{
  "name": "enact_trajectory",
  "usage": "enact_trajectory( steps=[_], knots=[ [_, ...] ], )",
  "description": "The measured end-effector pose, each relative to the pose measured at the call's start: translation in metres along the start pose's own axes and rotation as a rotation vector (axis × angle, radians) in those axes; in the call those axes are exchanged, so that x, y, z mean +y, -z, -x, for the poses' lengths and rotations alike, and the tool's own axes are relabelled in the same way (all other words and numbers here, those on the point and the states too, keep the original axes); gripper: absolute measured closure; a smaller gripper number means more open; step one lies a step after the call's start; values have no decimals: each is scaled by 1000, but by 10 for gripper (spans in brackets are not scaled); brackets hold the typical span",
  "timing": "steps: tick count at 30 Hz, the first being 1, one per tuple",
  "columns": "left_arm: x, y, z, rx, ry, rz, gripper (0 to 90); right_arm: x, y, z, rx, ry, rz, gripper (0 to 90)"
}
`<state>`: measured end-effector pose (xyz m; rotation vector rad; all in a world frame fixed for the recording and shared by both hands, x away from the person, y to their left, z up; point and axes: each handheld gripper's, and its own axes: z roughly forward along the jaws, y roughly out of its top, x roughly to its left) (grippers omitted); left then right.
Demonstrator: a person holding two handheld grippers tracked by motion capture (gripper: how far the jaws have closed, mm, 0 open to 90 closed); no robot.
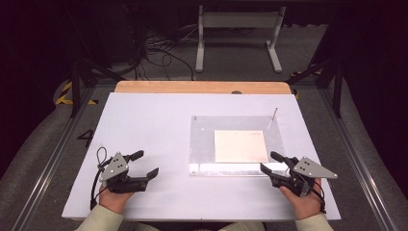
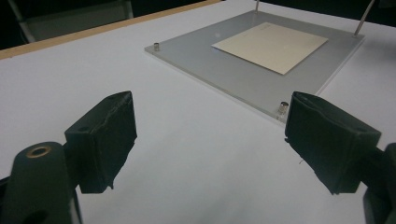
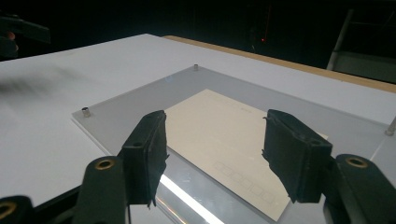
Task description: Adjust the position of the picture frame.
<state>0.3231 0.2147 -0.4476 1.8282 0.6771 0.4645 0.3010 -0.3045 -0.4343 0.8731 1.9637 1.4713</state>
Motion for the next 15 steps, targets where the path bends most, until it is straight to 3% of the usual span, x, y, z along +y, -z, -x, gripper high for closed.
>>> enact_trajectory(
  steps=[4,15],
  knots=[
    [4,-2,3,-22,3,-3,188,2,4,-1,-22,26,9,396],
    [21,-18,11,-94,-6,-24,230,1,17,0,-52,29,11,402]
  ],
)
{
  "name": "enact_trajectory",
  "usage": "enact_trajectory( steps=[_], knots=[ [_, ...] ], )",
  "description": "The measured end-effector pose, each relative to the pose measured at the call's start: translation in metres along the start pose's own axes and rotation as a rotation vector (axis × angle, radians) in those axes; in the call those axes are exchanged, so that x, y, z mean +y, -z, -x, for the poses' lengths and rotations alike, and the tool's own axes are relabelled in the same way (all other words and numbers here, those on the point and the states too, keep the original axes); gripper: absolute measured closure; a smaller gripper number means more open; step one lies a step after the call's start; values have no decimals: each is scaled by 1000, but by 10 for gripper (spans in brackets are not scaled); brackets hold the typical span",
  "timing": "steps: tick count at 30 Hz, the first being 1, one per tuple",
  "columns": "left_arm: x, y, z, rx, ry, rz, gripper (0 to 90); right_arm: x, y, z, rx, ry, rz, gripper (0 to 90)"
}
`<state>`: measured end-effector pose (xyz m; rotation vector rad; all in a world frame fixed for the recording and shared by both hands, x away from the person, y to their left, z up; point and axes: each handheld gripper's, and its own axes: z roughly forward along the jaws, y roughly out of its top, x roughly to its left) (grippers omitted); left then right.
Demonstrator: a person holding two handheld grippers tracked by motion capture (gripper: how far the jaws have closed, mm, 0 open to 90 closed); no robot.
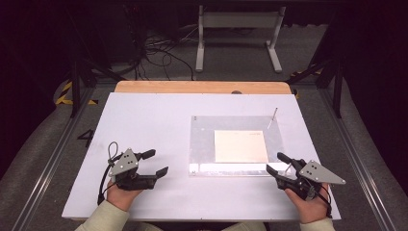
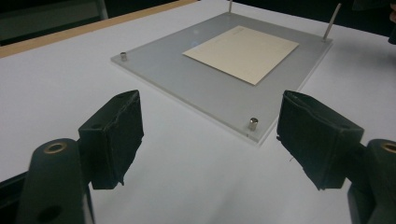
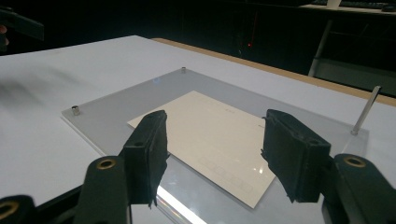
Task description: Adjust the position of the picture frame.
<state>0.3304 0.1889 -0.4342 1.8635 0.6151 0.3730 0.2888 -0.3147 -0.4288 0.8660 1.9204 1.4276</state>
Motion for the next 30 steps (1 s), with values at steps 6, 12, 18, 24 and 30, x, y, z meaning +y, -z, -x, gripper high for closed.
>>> enact_trajectory(
  steps=[6,12,18,24,30],
  knots=[
    [7,-14,3,-57,-8,-24,264,-2,5,0,-9,-2,-4,407],
    [15,-30,5,-102,6,-37,274,-3,9,1,-14,-1,-6,422],
    [20,-43,8,-146,18,-46,300,-4,11,1,-14,-7,-6,427],
    [20,-56,10,-174,13,-70,346,-4,12,2,-5,-4,-2,441],
    [20,-72,13,-215,12,-110,393,-5,14,3,-6,-9,-1,441]
  ],
)
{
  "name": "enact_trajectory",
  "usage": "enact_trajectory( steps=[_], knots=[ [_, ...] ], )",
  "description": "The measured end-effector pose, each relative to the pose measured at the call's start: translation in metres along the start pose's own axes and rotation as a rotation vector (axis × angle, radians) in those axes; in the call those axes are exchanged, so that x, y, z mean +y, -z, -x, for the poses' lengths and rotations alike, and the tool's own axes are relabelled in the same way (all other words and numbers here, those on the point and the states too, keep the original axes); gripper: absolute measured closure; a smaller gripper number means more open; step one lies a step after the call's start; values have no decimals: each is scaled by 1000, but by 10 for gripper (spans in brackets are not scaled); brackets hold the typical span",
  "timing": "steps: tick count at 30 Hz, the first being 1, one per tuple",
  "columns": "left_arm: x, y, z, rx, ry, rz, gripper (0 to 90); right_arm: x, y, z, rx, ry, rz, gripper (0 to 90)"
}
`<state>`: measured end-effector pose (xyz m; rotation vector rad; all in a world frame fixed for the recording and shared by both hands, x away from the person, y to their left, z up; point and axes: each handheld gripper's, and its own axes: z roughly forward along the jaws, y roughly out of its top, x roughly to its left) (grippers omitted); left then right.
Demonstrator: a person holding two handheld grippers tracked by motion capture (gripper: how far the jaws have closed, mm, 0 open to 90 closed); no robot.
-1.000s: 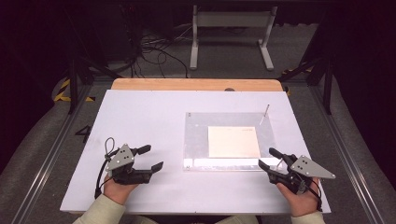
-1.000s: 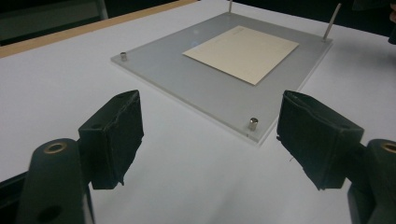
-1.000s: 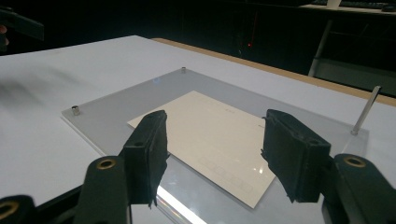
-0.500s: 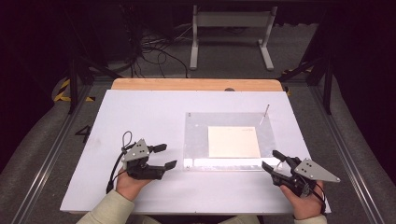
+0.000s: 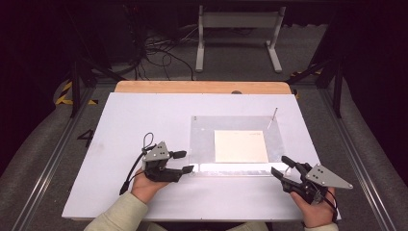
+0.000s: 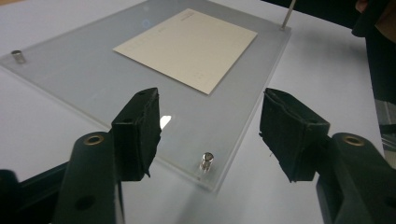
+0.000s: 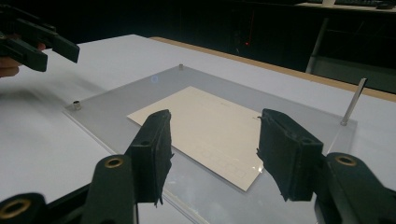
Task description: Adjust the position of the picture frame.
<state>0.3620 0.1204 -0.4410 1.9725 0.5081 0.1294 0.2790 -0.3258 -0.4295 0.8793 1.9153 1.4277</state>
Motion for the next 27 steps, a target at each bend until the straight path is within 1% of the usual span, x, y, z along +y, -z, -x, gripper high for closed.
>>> enact_trajectory(
  steps=[1,2,3,4,6,9,11,15,16,19,27],
  knots=[
    [0,0,0,0,0,0,419,0,0,0,0,0,0,441],
    [-1,-4,0,-8,-5,-16,419,0,1,0,1,-3,0,446],
    [-1,-6,0,-10,-7,-24,447,0,1,0,6,-5,0,451],
    [-2,-7,0,-20,-4,-35,473,-1,2,0,9,-12,3,453],
    [-3,-11,-1,-26,2,-45,522,-1,3,0,5,-16,0,456],
    [-5,-16,-1,-29,7,-65,589,-2,5,1,3,-19,1,456],
    [-6,-20,-1,-27,6,-91,624,-2,5,1,2,-20,2,456],
    [-8,-26,-1,-25,0,-134,658,-2,7,1,2,-24,2,457],
    [-8,-26,-1,-25,0,-134,674,-2,7,1,2,-24,2,457],
    [-10,-29,-1,-12,-2,-163,699,-3,8,2,0,-24,5,458],
    [-11,-33,1,-2,-34,-194,738,-3,9,2,0,-29,5,458]
  ],
)
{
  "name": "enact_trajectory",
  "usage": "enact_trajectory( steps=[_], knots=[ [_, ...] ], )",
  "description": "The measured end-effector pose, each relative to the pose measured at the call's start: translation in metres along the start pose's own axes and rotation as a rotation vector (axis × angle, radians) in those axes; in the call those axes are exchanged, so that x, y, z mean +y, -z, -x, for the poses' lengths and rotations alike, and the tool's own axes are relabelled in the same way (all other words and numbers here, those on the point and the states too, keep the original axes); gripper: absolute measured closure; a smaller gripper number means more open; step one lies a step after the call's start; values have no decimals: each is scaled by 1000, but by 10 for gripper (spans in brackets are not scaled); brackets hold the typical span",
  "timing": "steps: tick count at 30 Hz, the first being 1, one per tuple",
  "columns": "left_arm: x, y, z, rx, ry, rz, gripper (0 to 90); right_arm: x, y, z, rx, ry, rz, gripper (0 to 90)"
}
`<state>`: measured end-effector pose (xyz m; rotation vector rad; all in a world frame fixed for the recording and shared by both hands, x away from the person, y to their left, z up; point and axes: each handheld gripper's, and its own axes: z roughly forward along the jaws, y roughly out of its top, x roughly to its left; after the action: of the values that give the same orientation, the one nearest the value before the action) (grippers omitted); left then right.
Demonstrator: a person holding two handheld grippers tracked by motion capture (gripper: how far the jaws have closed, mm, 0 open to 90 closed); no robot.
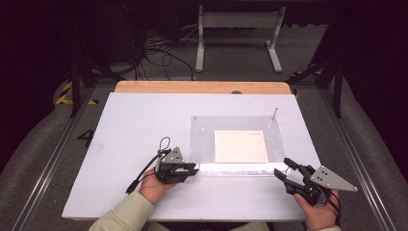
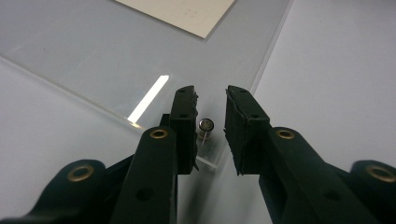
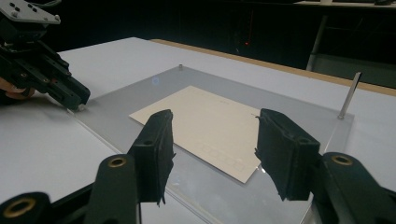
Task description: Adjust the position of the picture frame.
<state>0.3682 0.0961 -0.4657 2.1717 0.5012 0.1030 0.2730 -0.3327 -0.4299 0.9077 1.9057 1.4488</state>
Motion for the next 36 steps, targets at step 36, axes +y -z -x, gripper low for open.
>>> enact_trajectory(
  steps=[36],
  knots=[
    [8,-1,45,-219,-154,-149,831,9,26,15,-152,-5,39,416]
  ],
)
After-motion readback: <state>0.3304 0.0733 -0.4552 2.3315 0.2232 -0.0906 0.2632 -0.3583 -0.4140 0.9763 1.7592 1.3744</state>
